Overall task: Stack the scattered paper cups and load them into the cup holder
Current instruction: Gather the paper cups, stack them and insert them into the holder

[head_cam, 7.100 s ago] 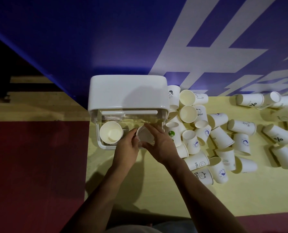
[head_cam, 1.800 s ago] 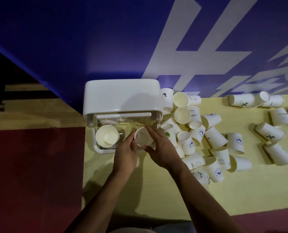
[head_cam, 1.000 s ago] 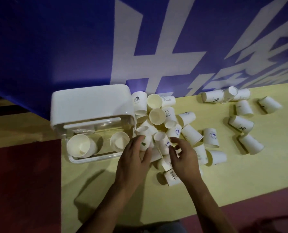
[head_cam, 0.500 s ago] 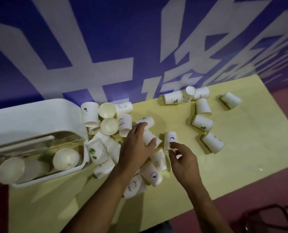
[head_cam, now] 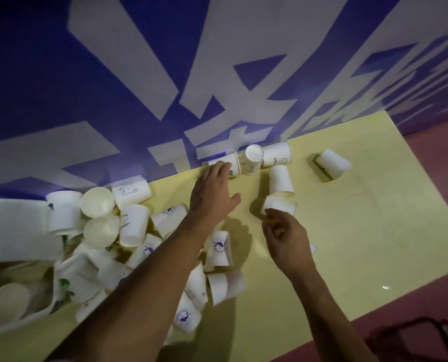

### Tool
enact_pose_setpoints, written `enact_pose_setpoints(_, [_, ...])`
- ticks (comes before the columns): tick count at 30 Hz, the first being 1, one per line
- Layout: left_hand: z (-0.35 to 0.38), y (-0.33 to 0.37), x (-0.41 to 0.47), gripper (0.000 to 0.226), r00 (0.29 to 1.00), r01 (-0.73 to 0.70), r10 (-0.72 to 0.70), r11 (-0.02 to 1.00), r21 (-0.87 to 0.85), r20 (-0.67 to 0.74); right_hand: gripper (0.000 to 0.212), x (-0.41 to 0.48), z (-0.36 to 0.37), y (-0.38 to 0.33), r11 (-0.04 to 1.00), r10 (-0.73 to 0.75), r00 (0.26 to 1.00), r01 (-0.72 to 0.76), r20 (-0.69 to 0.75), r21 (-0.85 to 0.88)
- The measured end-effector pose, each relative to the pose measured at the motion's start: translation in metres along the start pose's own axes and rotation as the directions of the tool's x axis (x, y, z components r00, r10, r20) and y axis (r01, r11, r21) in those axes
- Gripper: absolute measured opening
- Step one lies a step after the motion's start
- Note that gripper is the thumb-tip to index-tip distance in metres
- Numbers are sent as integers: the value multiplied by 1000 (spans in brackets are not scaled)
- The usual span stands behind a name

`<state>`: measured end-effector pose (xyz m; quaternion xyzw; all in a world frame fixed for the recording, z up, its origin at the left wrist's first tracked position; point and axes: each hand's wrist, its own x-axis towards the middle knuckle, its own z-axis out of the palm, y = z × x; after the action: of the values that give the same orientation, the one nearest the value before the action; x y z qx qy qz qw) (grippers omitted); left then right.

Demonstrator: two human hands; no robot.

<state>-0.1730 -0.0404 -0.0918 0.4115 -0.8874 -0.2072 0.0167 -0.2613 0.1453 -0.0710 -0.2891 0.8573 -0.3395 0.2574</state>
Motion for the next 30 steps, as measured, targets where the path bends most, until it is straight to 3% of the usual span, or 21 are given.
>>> enact_pose_setpoints(6, [32,9,62,81,994,-108,97,956,273,54,30,46,-10,10,998,28,1000,-27,-1,54])
enact_pose_setpoints(10, [44,13,80,46,997,-81,78,935,344,23,28,73,-13,7,999,-9,1000,9,6,31])
enact_pose_setpoints(12, [42,8,76,41,997,-78,73,946,315,28,33,90,-11,5,999,-21,1000,21,9,-30])
enact_pose_setpoints(15, [31,-1,60,65,994,-28,11,989,147,111,53,120,-5,-1,989,-16,999,21,35,-145])
enact_pose_setpoints(17, [17,-5,39,79,991,88,-78,992,-91,112,70,140,3,-8,983,-71,997,77,40,-168])
enact_pose_setpoints(20, [-5,-9,0,86,968,245,-238,840,-484,77,84,166,20,-22,954,-141,988,153,65,-257])
enact_pose_setpoints(24, [-21,-19,-47,77,947,269,-316,676,-685,60,74,180,41,-29,886,-188,978,209,93,-414])
enact_pose_setpoints(27, [-24,-29,-68,66,942,238,-335,610,-756,26,61,173,45,-28,920,-175,983,185,62,-344])
enact_pose_setpoints(30, [-28,-40,-85,64,932,226,-362,584,-780,-1,62,146,41,-33,990,-106,993,111,56,-87])
